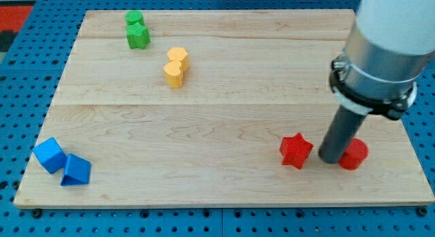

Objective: Push the red circle close to the red star

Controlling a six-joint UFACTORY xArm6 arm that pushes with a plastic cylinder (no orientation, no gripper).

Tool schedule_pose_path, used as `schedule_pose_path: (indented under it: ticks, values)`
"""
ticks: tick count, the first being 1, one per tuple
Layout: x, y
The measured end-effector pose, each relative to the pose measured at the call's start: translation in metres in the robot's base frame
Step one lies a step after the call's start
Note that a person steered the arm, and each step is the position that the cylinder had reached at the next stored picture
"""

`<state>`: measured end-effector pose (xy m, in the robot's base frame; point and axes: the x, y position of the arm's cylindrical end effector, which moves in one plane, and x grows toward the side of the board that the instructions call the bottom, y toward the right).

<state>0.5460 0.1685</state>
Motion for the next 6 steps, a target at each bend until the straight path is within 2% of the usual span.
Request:
schedule_pose_path:
  ticks: [1, 2, 3, 4, 5, 6]
  values:
    - [0.008, -0.002]
    - [0.039, 0.006]
    - [0.038, 0.071]
    - [-0.018, 0.05]
    - [-0.051, -0.024]
    - [-0.033, 0.069]
